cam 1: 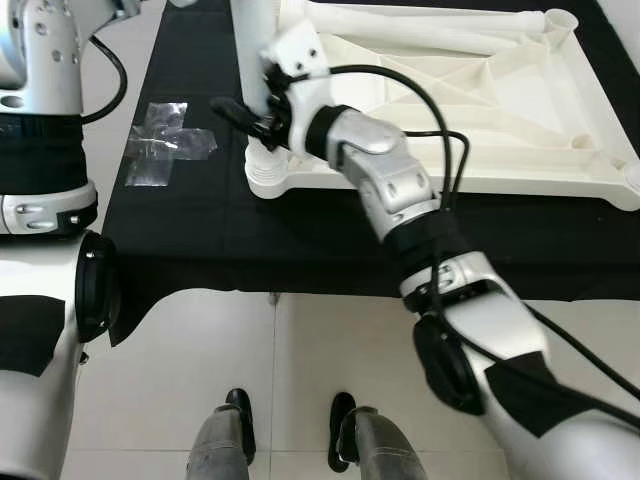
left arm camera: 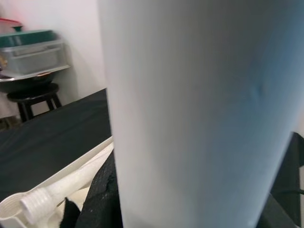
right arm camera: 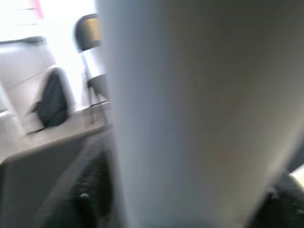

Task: Building children table

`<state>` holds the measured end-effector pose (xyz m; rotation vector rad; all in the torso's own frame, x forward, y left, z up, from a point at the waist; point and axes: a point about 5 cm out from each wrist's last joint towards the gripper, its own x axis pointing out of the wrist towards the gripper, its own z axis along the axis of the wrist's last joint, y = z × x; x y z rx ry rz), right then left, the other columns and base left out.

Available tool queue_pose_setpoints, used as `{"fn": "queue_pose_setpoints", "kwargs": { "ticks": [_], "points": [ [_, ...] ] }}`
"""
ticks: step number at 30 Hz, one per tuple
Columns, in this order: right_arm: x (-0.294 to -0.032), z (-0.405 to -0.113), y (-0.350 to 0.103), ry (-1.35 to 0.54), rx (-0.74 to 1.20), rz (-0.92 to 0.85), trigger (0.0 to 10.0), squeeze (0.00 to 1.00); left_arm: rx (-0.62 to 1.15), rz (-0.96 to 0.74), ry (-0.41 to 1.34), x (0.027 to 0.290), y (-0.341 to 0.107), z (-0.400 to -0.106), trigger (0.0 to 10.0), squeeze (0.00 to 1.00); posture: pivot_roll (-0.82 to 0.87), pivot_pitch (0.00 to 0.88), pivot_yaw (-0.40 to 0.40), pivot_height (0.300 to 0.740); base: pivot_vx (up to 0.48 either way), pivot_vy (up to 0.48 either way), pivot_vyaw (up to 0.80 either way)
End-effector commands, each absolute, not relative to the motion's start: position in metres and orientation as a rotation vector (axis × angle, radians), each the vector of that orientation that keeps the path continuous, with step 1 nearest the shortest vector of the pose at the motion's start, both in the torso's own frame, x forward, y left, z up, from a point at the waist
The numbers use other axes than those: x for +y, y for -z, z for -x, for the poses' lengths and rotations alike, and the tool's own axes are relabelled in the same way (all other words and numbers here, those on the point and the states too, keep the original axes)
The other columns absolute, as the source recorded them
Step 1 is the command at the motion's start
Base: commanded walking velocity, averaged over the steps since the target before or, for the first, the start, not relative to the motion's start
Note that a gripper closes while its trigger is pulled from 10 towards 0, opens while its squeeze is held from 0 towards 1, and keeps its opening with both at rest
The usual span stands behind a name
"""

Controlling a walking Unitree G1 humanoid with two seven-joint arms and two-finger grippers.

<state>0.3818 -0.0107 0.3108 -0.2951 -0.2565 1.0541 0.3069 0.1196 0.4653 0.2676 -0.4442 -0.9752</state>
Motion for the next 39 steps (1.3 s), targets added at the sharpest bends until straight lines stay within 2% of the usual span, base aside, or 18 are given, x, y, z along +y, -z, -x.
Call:
{"fn": "queue_pose_setpoints", "kwargs": {
  "ticks": [1,4,5,6,7,8,10,11,12,29,30,31,37,38,39],
  "points": [
    [0.003,-0.373,-0.312,-1.179,-0.285,0.343,10.0,1.0,-0.403,-0.298,1.113,0.098,-0.457,-0.301,0.0,0.0,0.14,0.34,-0.088,0.74,0.0,0.0,0.0],
    [0.002,-0.371,-0.316,-1.232,-0.319,0.388,10.0,1.0,-0.399,-0.299,1.116,0.097,-0.457,-0.301,0.0,0.0,0.15,0.343,-0.088,0.74,0.0,0.0,0.0],
    [0.003,-0.37,-0.32,-1.278,-0.341,0.423,10.0,0.89,-0.395,-0.299,1.116,0.097,-0.456,-0.301,0.0,0.0,0.15,0.348,-0.09,0.74,0.0,0.0,0.0],
    [0.003,-0.37,-0.32,-1.278,-0.341,0.423,10.0,0.89,-0.395,-0.299,1.116,0.097,-0.456,-0.301,0.0,0.0,0.15,0.348,-0.09,0.74,0.0,0.0,0.0],
    [0.004,-0.37,-0.32,-1.307,-0.338,0.427,10.0,0.58,-0.395,-0.3,1.117,0.097,-0.456,-0.301,0.0,0.0,0.16,0.349,-0.091,0.74,0.0,0.0,0.0],
    [0.006,-0.369,-0.321,-1.332,-0.341,0.421,10.0,0.0,-0.394,-0.3,1.118,0.097,-0.457,-0.301,0.0,0.0,0.16,0.35,-0.092,0.74,0.0,0.0,0.0],
    [0.006,-0.368,-0.322,-1.35,-0.344,0.416,10.0,0.0,-0.394,-0.3,1.118,0.096,-0.457,-0.3,0.0,0.0,0.16,0.35,-0.092,0.74,0.0,0.0,0.0],
    [0.009,-0.368,-0.323,-1.361,-0.346,0.412,3.8,0.0,-0.392,-0.301,1.118,0.096,-0.457,-0.3,0.0,0.0,0.16,0.351,-0.091,0.74,0.0,0.0,0.0],
    [0.01,-0.367,-0.323,-1.367,-0.348,0.411,0.0,0.0,-0.391,-0.302,1.119,0.096,-0.456,-0.3,0.0,0.0,0.16,0.35,-0.09,0.74,0.0,0.0,0.0],
    [0.011,-0.366,-0.322,-1.441,-0.363,0.428,0.0,0.0,-0.413,-0.331,1.098,0.097,-0.457,-0.3,0.0,0.0,0.16,0.343,-0.086,0.74,0.0,0.0,0.0],
    [0.011,-0.366,-0.321,-1.44,-0.364,0.426,0.0,0.0,-0.41,-0.321,1.094,0.097,-0.456,-0.3,5.7,1.0,0.16,0.344,-0.083,0.74,0.0,0.0,0.0],
    [0.011,-0.366,-0.32,-1.44,-0.364,0.425,0.0,0.0,-0.404,-0.321,1.099,0.097,-0.456,-0.3,10.0,1.0,0.16,0.343,-0.082,0.74,0.0,0.0,0.0],
    [0.009,-0.368,-0.319,-1.426,-0.363,0.42,0.0,0.0,-0.385,-0.292,1.097,0.097,-0.455,-0.3,10.0,1.0,0.16,0.342,-0.079,0.74,0.0,0.0,0.0],
    [0.008,-0.369,-0.319,-1.41,-0.359,0.421,0.0,0.0,-0.386,-0.282,1.109,0.097,-0.456,-0.3,10.0,0.0,0.15,0.342,-0.081,0.74,0.0,0.0,0.0],
    [0.007,-0.37,-0.319,-1.395,-0.356,0.419,0.0,0.0,-0.387,-0.273,1.114,0.096,-0.457,-0.3,10.0,0.0,0.15,0.342,-0.081,0.74,0.0,0.0,0.0]
  ]
}}
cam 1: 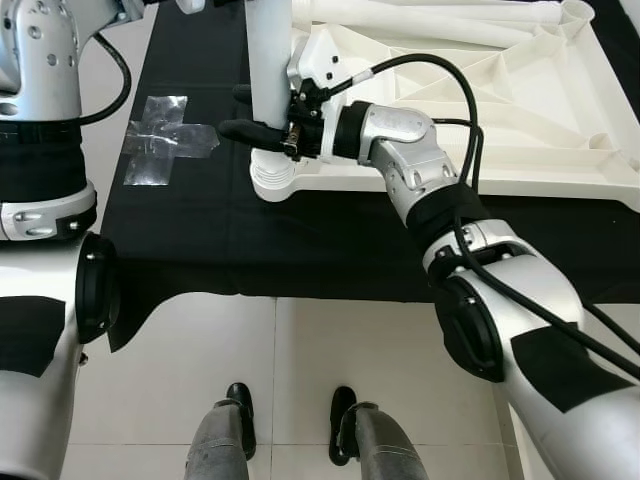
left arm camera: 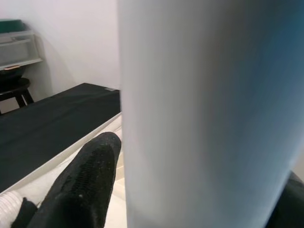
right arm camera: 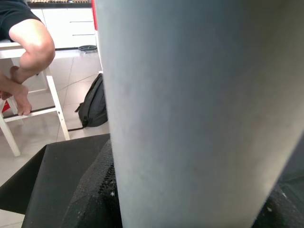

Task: Building children table

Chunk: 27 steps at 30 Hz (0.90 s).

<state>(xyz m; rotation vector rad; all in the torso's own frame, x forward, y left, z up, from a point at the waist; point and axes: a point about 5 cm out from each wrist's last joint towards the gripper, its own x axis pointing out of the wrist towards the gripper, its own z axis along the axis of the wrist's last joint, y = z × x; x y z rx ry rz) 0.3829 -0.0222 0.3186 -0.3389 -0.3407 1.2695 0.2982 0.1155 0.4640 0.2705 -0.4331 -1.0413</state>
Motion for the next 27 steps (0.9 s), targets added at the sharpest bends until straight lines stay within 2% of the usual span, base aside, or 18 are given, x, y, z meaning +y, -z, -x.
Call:
{"fn": "queue_pose_setpoints", "kwargs": {
  "ticks": [1,5,7,9,10,11,13,14,15,17,25,26,27],
  "points": [
    [0.007,-0.37,-0.319,-1.395,-0.356,0.419,0.0,0.0,-0.387,-0.273,1.114,0.096,-0.457,-0.3,10.0,0.0,0.15,0.342,-0.081,0.74,0.0,0.0,0.0],
    [0.005,-0.372,-0.319,-1.374,-0.348,0.413,0.0,0.0,-0.391,-0.267,1.111,0.096,-0.458,-0.3,10.0,0.0,0.15,0.342,-0.081,0.74,0.0,0.0,0.0],
    [-0.002,-0.379,-0.313,-1.275,-0.288,0.421,0.0,0.0,-0.396,-0.268,1.083,0.099,-0.46,-0.302,10.0,0.0,0.13,0.343,-0.094,0.74,0.0,0.0,0.0],
    [-0.002,-0.379,-0.313,-1.275,-0.288,0.421,0.0,0.0,-0.396,-0.268,1.083,0.099,-0.46,-0.302,10.0,0.0,0.13,0.343,-0.094,0.74,0.0,0.0,0.0],
    [-0.008,-0.395,-0.3,-0.918,-0.237,0.354,0.0,0.0,-0.397,-0.265,1.064,0.102,-0.46,-0.303,10.0,0.0,0.13,0.339,-0.092,0.74,0.0,0.0,0.0],
    [-0.008,-0.395,-0.3,-0.918,-0.237,0.354,0.0,0.0,-0.397,-0.265,1.064,0.102,-0.46,-0.303,10.0,0.0,0.13,0.339,-0.092,0.74,0.0,0.0,0.0],
    [0.009,-0.38,-0.239,-0.689,-0.11,0.233,0.0,0.0,-0.387,-0.272,1.028,0.109,-0.458,-0.307,10.0,0.0,0.13,0.34,-0.091,0.74,0.0,0.0,0.0],
    [0.009,-0.38,-0.239,-0.689,-0.11,0.233,0.0,0.0,-0.387,-0.272,1.028,0.109,-0.458,-0.307,10.0,0.0,0.13,0.34,-0.091,0.74,0.0,0.0,0.0],
    [0.03,-0.367,-0.23,-0.684,-0.068,0.101,0.0,0.0,-0.387,-0.271,1.026,0.111,-0.459,-0.305,10.0,0.0,0.14,0.321,-0.087,0.74,0.0,0.0,0.0],
    [0.035,-0.367,-0.233,-0.687,-0.064,0.075,0.0,0.0,-0.39,-0.271,1.028,0.111,-0.46,-0.303,10.0,0.0,0.14,0.321,-0.087,0.74,0.0,0.0,0.0],
    [0.037,-0.375,-0.24,-0.684,-0.059,0.079,0.0,0.0,-0.409,-0.27,1.002,0.116,-0.463,-0.302,10.0,0.0,0.14,0.305,-0.099,0.74,0.0,0.0,0.0],
    [0.035,-0.378,-0.243,-0.677,-0.056,0.083,10.0,0.0,-0.416,-0.27,0.99,0.119,-0.464,-0.302,10.0,0.0,0.14,0.3,-0.101,0.74,0.0,0.0,0.0],
    [0.031,-0.381,-0.247,-0.688,-0.07,0.067,10.0,1.0,-0.429,-0.268,0.966,0.123,-0.466,-0.3,10.0,0.0,0.14,0.295,-0.101,0.74,0.0,0.0,0.0]
  ]
}}
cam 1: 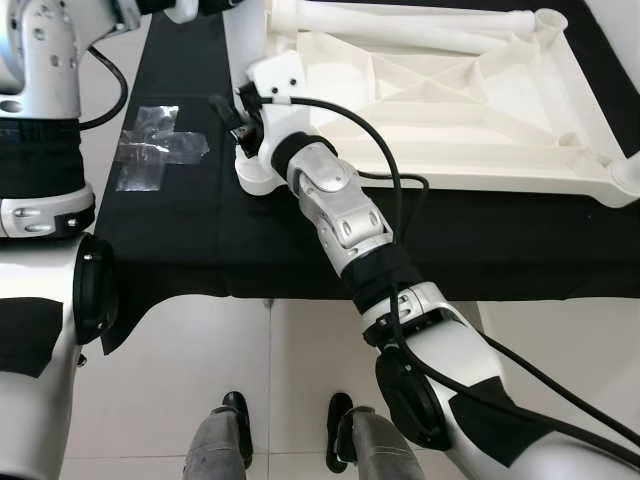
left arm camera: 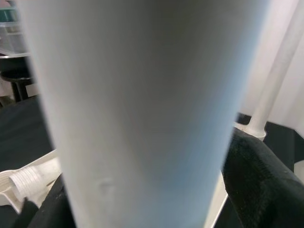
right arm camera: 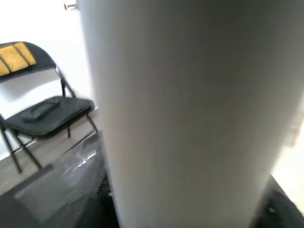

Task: Building children table

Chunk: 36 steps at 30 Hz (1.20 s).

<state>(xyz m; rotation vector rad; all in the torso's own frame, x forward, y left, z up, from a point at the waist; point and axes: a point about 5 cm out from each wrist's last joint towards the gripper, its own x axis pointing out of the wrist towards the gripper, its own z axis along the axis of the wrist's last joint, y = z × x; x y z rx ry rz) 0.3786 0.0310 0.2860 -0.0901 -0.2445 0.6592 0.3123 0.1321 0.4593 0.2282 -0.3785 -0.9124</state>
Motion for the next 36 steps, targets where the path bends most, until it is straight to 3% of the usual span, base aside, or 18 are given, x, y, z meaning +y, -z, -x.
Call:
{"fn": "queue_pose_setpoints", "kwargs": {
  "ticks": [1,5,11,12,13,15,18,19,24,26,36],
  "points": [
    [0.031,-0.381,-0.247,-0.688,-0.07,0.067,10.0,1.0,-0.429,-0.268,0.966,0.123,-0.466,-0.3,10.0,0.0,0.14,0.295,-0.101,0.74,0.0,0.0,0.0],
    [0.011,-0.387,-0.261,-0.605,-0.113,0.038,10.0,1.0,-0.477,-0.27,0.915,0.137,-0.476,-0.287,10.0,0.0,0.14,0.291,-0.096,0.74,0.0,0.0,0.0],
    [0.006,-0.378,-0.267,-0.655,-0.162,-0.011,10.0,1.0,-0.496,-0.3,0.958,0.141,-0.482,-0.264,10.0,0.0,0.13,0.291,-0.095,0.74,0.0,0.0,0.0],
    [0.003,-0.379,-0.267,-0.662,-0.166,-0.008,10.0,0.91,-0.498,-0.318,0.984,0.141,-0.483,-0.256,10.0,0.0,0.14,0.291,-0.096,0.74,0.0,0.0,0.0],
    [0.003,-0.379,-0.267,-0.662,-0.166,-0.008,10.0,0.91,-0.498,-0.318,0.984,0.141,-0.483,-0.256,10.0,0.0,0.14,0.291,-0.096,0.74,0.0,0.0,0.0],
    [-0.003,-0.382,-0.264,-0.674,-0.165,-0.001,10.0,0.53,-0.489,-0.353,1.007,0.141,-0.481,-0.245,10.0,0.0,0.14,0.29,-0.098,0.74,0.0,0.0,0.0],
    [-0.006,-0.383,-0.264,-0.673,-0.163,-0.001,10.0,0.53,-0.487,-0.364,1.009,0.141,-0.48,-0.242,10.0,0.0,0.14,0.29,-0.098,0.74,0.0,0.0,0.0],
    [-0.008,-0.386,-0.264,-0.67,-0.164,-0.002,10.0,0.44,-0.493,-0.378,0.992,0.142,-0.48,-0.24,10.0,0.0,0.14,0.287,-0.097,0.74,0.0,0.0,0.0],
    [-0.01,-0.388,-0.264,-0.663,-0.165,-0.002,10.0,0.43,-0.523,-0.4,0.949,0.145,-0.483,-0.237,10.0,0.0,0.14,0.286,-0.097,0.74,0.0,0.0,0.0],
    [-0.012,-0.387,-0.264,-0.661,-0.163,-0.002,10.0,0.38,-0.561,-0.433,0.877,0.149,-0.487,-0.235,10.0,0.0,0.14,0.285,-0.097,0.74,0.0,0.0,0.0],
    [-0.016,-0.385,-0.264,-0.665,-0.155,-0.008,10.0,0.37,-0.588,-0.522,0.639,0.162,-0.473,-0.239,10.0,0.0,0.14,0.284,-0.096,0.74,0.0,0.0,0.0]
  ]
}}
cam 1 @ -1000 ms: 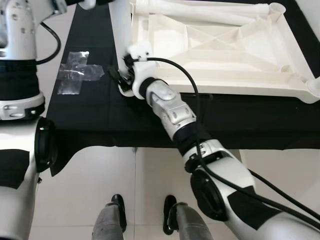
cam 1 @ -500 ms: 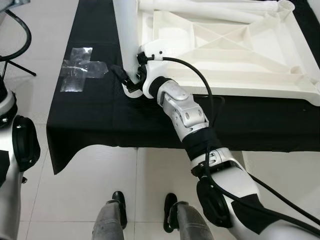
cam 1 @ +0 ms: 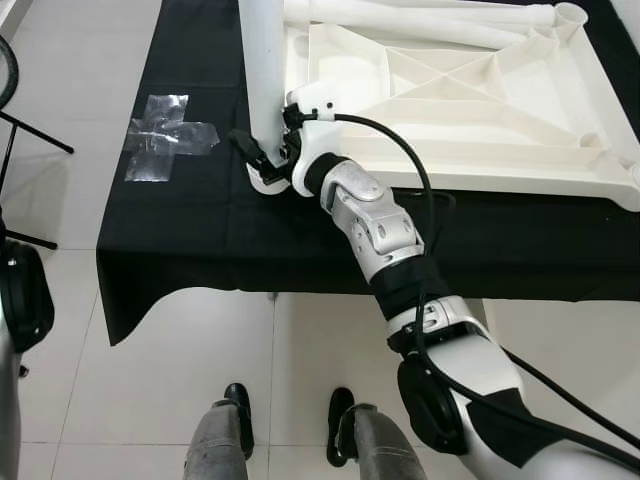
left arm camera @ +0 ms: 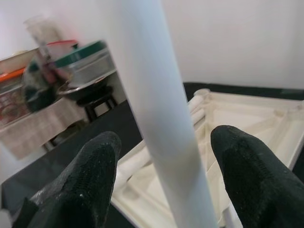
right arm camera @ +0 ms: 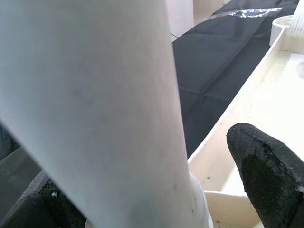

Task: Building children table

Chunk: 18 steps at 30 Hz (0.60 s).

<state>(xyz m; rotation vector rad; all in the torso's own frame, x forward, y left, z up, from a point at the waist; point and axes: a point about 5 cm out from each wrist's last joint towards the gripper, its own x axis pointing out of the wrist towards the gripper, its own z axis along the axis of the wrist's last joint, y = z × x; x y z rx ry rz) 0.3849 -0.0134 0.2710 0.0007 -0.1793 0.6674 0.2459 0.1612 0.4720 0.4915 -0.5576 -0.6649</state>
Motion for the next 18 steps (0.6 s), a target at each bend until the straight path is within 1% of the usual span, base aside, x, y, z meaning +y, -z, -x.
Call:
{"fn": "queue_pose_setpoints", "kwargs": {
  "ticks": [1,4,6,7,8,10,11,12,13,14,15,16,17,18],
  "points": [
    [-0.016,-0.386,-0.265,-0.666,-0.157,-0.01,10.0,0.37,-0.583,-0.505,0.634,0.163,-0.47,-0.239,10.0,0.0,0.14,0.285,-0.096,0.74,0.0,0.0,0.0],
    [-0.017,-0.386,-0.265,-0.664,-0.16,-0.011,10.0,0.37,-0.577,-0.484,0.627,0.164,-0.465,-0.239,10.0,0.0,0.14,0.286,-0.095,0.74,0.0,0.0,0.0],
    [-0.021,-0.388,-0.267,-0.662,-0.168,-0.013,10.0,0.32,-0.567,-0.447,0.593,0.166,-0.456,-0.24,10.0,0.0,0.15,0.29,-0.093,0.74,0.0,0.0,0.0],
    [-0.021,-0.388,-0.267,-0.662,-0.168,-0.013,10.0,0.32,-0.567,-0.447,0.593,0.166,-0.456,-0.24,10.0,0.0,0.15,0.29,-0.093,0.74,0.0,0.0,0.0],
    [-0.023,-0.388,-0.267,-0.67,-0.174,-0.011,10.0,0.24,-0.549,-0.431,0.554,0.172,-0.447,-0.24,10.0,0.0,0.15,0.292,-0.093,0.74,0.0,0.0,0.0],
    [-0.024,-0.387,-0.267,-0.672,-0.174,-0.011,10.0,0.24,-0.546,-0.427,0.544,0.173,-0.445,-0.239,10.0,0.0,0.15,0.292,-0.093,0.74,0.0,0.0,0.0],
    [-0.025,-0.387,-0.267,-0.679,-0.176,-0.01,10.0,0.14,-0.544,-0.412,0.526,0.178,-0.442,-0.237,10.0,0.0,0.15,0.293,-0.092,0.74,0.0,0.0,0.0],
    [-0.025,-0.387,-0.267,-0.679,-0.176,-0.01,10.0,0.14,-0.544,-0.412,0.526,0.178,-0.442,-0.237,10.0,0.0,0.15,0.293,-0.092,0.74,0.0,0.0,0.0],
    [-0.026,-0.386,-0.266,-0.689,-0.178,-0.01,10.0,0.1,-0.545,-0.392,0.504,0.183,-0.438,-0.235,10.0,0.0,0.15,0.297,-0.089,0.74,0.0,0.0,0.0],
    [-0.026,-0.386,-0.266,-0.689,-0.178,-0.01,10.0,0.1,-0.545,-0.392,0.504,0.183,-0.438,-0.235,10.0,0.0,0.15,0.297,-0.089,0.74,0.0,0.0,0.0],
    [-0.027,-0.385,-0.265,-0.723,-0.174,-0.002,10.0,0.06,-0.538,-0.372,0.459,0.191,-0.432,-0.232,10.0,0.0,0.15,0.299,-0.088,0.74,0.0,0.0,0.0],
    [-0.027,-0.385,-0.265,-0.723,-0.174,-0.002,10.0,0.06,-0.538,-0.372,0.459,0.191,-0.432,-0.232,10.0,0.0,0.15,0.299,-0.088,0.74,0.0,0.0,0.0],
    [-0.028,-0.384,-0.263,-0.754,-0.171,0.007,10.0,0.02,-0.517,-0.362,0.423,0.197,-0.426,-0.23,10.0,0.0,0.16,0.3,-0.09,0.74,0.0,0.0,0.0],
    [-0.028,-0.382,-0.262,-0.796,-0.172,0.011,10.0,0.0,-0.478,-0.348,0.385,0.205,-0.414,-0.228,10.0,0.0,0.16,0.301,-0.091,0.74,0.0,0.0,0.0]
  ]
}}
